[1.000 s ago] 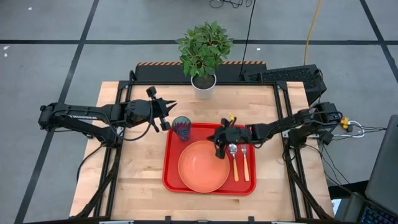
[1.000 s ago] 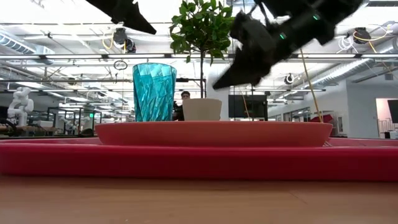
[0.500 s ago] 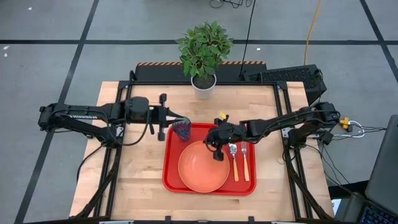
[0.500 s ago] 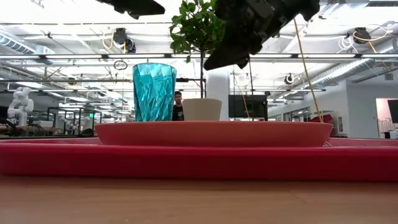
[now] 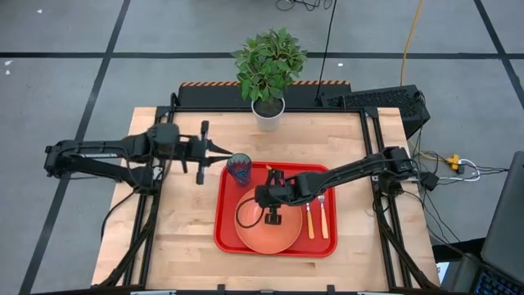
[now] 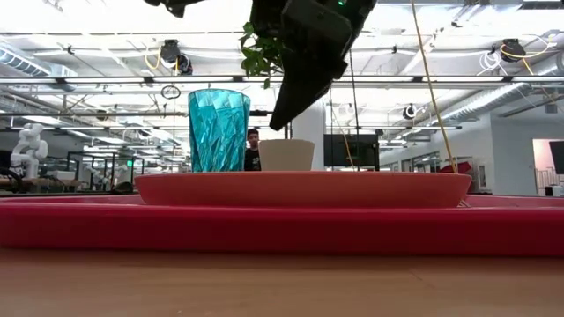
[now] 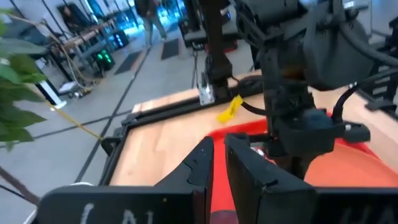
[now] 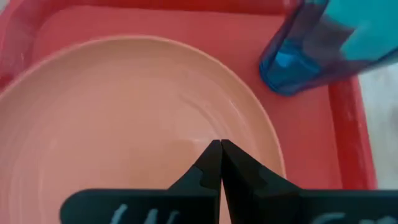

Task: Pick and place plate/cup/fork/spoon on tray
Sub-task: Put the orange plate on the red tray

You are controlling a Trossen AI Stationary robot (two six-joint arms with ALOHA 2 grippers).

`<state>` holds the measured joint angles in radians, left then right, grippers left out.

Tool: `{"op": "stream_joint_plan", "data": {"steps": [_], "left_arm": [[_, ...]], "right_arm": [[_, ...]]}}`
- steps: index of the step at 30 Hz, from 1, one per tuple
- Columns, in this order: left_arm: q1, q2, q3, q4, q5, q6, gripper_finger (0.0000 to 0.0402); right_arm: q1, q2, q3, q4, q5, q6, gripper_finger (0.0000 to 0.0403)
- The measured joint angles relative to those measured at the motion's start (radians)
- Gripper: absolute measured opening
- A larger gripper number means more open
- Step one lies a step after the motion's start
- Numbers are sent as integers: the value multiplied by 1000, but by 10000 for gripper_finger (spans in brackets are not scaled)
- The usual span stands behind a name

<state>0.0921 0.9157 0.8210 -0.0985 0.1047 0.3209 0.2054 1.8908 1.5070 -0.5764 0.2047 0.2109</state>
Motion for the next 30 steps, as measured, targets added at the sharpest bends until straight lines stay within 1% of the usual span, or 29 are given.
{"op": "stream_joint_plan", "data": {"steps": [5,10,15,20,24,30], "left_arm": [[0,-84,-65,62,0,-33,46],[0,-115,-91,83,0,-63,46],[-4,-115,-91,68,0,-76,46],[-4,-115,-91,64,-1,-76,46],[-4,-115,-91,64,-1,-72,46],[-4,-115,-91,64,-1,-72,47]], "right_arm": [[-7,2,0,-34,-47,73,0],[-26,1,-19,-49,-56,111,0],[-73,1,-99,-41,-180,141,0],[-126,3,-165,-40,-183,135,0],[-155,2,-172,7,-184,103,0],[-161,2,-173,52,-209,75,0]]}}
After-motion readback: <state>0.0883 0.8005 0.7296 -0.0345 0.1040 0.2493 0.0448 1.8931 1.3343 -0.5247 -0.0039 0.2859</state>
